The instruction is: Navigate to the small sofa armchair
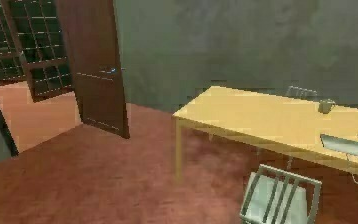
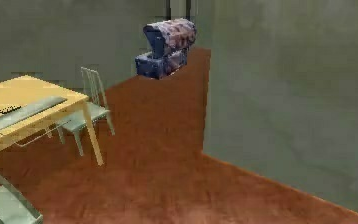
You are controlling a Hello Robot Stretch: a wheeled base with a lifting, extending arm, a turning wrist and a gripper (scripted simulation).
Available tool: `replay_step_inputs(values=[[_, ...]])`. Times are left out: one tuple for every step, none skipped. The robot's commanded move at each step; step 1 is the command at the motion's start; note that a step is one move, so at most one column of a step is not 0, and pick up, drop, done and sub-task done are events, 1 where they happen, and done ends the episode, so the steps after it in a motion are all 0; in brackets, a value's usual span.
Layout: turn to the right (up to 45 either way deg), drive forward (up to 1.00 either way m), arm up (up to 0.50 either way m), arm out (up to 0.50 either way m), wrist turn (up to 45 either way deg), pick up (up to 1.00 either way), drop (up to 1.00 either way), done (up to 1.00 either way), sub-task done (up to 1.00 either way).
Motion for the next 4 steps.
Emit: replay_step_inputs(values=[[-33.0,0.00,0.00,0.00,0.0,0.00,0.00,0.00,0.00],[0.0,1.00,0.00,0.00,0.0,0.00,0.00,0.00,0.00],[0.0,1.00,0.00,0.00,0.0,0.00,0.00,0.00,0.00],[0.0,0.65,0.00,0.00,0.0,0.00,0.00,0.00,0.00]])
